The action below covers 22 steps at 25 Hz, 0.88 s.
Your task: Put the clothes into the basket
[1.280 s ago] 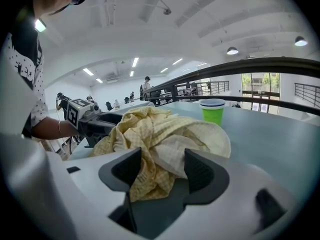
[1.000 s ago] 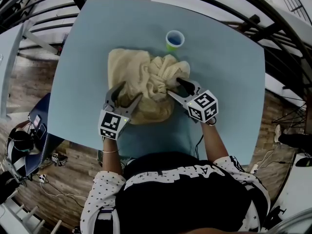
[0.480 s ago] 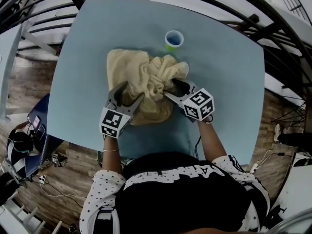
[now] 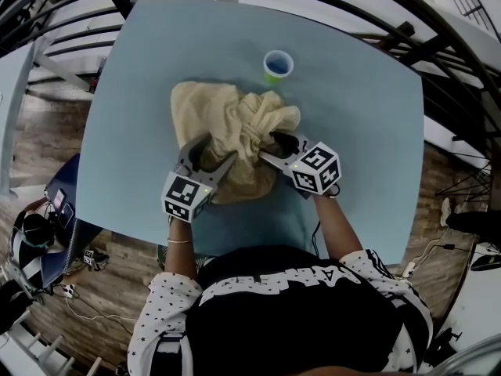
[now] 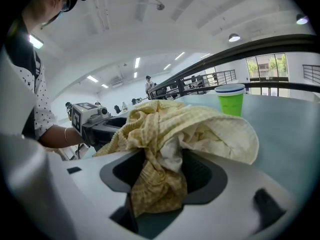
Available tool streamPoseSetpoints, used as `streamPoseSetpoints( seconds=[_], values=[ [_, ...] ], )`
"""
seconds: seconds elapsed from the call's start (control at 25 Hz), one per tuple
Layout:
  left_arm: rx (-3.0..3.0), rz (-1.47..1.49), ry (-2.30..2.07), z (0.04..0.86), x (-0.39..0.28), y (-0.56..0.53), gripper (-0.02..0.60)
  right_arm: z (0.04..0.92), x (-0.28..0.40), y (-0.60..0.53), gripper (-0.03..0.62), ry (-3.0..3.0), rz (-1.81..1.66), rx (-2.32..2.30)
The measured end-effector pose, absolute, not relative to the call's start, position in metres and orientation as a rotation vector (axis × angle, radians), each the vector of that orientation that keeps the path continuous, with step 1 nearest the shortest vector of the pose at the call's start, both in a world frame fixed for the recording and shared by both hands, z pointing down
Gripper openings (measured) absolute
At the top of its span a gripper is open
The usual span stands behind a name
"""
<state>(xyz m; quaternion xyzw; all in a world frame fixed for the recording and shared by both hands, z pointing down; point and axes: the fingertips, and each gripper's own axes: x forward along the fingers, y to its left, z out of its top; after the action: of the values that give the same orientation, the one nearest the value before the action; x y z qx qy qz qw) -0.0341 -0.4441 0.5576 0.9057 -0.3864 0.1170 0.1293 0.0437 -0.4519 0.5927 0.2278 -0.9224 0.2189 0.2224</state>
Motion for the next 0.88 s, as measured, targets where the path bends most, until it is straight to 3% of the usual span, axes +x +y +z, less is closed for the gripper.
streamPoseSetpoints(
  seconds=[0.2, 0.52, 0.88],
  values=[
    [2.646, 0.329, -1.114, 0.554, -0.027, -0.444, 0.276, 0.590, 0.042, -0.451, 0.244, -2.561, 0.611, 0.630],
    [2.671, 0.298, -1.060, 0.546, -0.017, -0.438, 0.236, 0.578, 0.034, -0.445, 0.124, -2.620, 0.565, 0.600],
    [2.728, 0.364, -0.989, 0.540, -0.007, -0.428, 0.169, 0.569, 0.031, -0.440, 0.083, -2.641, 0.550, 0.604]
  ],
)
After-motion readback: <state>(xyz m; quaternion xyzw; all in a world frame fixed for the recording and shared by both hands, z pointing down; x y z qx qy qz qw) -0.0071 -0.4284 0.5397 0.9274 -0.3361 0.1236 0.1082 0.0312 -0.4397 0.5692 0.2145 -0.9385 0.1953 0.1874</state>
